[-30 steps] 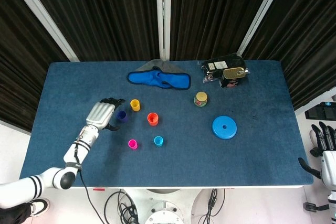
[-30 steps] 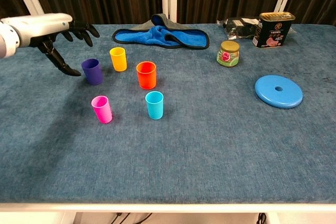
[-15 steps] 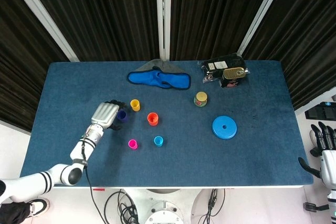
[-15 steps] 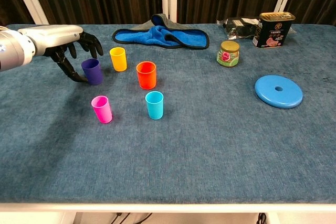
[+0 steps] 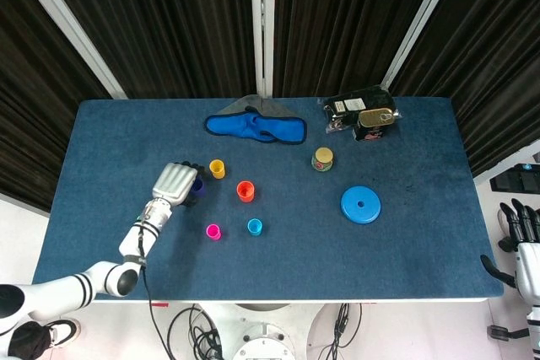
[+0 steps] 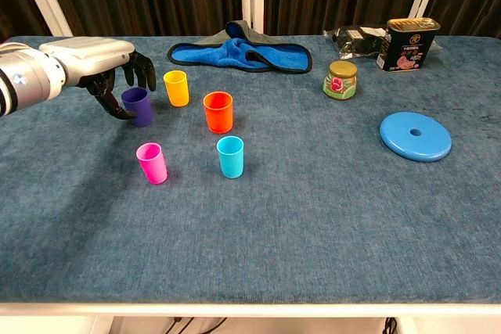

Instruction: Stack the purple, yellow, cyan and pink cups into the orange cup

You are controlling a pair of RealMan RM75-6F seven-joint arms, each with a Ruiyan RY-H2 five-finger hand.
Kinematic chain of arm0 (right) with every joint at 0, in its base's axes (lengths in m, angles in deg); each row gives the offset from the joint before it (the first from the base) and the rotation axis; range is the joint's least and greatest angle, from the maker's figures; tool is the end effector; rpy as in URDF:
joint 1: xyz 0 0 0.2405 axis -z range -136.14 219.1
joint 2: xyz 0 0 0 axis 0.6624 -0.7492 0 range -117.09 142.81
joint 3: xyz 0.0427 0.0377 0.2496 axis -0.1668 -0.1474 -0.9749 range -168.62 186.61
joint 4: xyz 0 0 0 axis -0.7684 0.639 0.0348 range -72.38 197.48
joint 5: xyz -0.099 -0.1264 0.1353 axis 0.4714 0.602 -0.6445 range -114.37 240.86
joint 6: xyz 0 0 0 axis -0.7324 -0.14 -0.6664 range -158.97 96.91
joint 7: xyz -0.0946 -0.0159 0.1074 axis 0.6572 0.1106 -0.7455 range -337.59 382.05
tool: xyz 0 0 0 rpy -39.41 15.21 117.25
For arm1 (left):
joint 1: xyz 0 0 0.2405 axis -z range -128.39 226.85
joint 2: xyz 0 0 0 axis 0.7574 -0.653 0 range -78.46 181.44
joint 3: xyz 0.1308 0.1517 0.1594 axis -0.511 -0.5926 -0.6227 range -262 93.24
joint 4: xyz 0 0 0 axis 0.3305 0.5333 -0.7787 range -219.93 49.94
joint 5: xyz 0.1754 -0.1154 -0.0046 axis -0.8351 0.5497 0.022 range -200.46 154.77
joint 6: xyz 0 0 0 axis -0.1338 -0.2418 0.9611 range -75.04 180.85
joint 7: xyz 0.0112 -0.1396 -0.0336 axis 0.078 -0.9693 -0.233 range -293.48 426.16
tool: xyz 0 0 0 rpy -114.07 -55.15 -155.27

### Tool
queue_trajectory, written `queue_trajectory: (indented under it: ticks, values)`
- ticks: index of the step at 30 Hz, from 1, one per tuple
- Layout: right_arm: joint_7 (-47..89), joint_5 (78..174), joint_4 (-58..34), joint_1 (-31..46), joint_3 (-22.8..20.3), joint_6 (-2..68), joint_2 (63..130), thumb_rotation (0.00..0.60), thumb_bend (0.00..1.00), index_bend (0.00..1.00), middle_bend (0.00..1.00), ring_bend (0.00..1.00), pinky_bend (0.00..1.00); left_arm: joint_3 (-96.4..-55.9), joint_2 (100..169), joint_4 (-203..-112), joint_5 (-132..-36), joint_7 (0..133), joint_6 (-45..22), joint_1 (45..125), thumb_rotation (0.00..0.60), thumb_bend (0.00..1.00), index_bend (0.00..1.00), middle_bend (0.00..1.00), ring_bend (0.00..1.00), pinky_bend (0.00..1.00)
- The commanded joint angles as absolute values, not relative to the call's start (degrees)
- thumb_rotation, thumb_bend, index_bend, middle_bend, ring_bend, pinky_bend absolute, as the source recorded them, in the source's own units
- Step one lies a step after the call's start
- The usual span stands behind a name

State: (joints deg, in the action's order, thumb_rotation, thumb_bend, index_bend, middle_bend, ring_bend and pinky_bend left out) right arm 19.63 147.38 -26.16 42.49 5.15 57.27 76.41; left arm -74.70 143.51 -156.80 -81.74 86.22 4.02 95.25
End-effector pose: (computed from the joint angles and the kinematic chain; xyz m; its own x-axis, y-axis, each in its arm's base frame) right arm -0.3401 -0.1513 0.1808 0.4226 0.0349 0.9057 -0.9017 0.1175 0.4162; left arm -0.1756 0.3797 -0.0261 0.5331 0.2835 0.7972 0.8362 -0.3199 -0.4454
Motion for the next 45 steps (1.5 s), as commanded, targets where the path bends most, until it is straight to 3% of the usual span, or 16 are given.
queue_trajectory:
  ticks: [1,14,24,30,45]
  values:
    - [19.5,147.3,-26.1,42.5,5.1,57.2,76.4,0.6,0.15,0.0,0.0,0.0,0.0,-74.7,144.1,-156.0,-81.8,86.3,4.0,95.5,0.6,0.25,0.4,0.39,0.34,0.49]
    - [19.2,146.8,-25.8,42.4,5.1,56.4,76.3,0.6,0.16,0.0,0.0,0.0,0.0,-74.5,145.5,-153.9,-83.7,85.6,2.0,95.3,0.6,0.31,0.48,0.5,0.5,0.62]
    - [18.7,146.6,-25.2,42.4,5.0,56.2,76.5,0.6,0.16,0.0,0.0,0.0,0.0,-72.8,136.4,-170.8,-86.7,90.7,-4.9,94.2,0.6,0.31,0.49,0.5,0.5,0.63]
    - [18.8,147.2,-25.5,42.4,5.2,56.4,76.4,0.6,0.16,0.0,0.0,0.0,0.0,-71.6,135.1,-178.4,-86.9,95.3,-5.4,96.3,0.6,0.31,0.49,0.5,0.5,0.63]
    - [16.5,146.6,-23.6,42.4,4.9,55.8,76.7,0.6,0.16,0.0,0.0,0.0,0.0,-69.4,142.9,-170.9,-76.3,100.4,0.7,104.2,0.6,0.31,0.51,0.5,0.5,0.63]
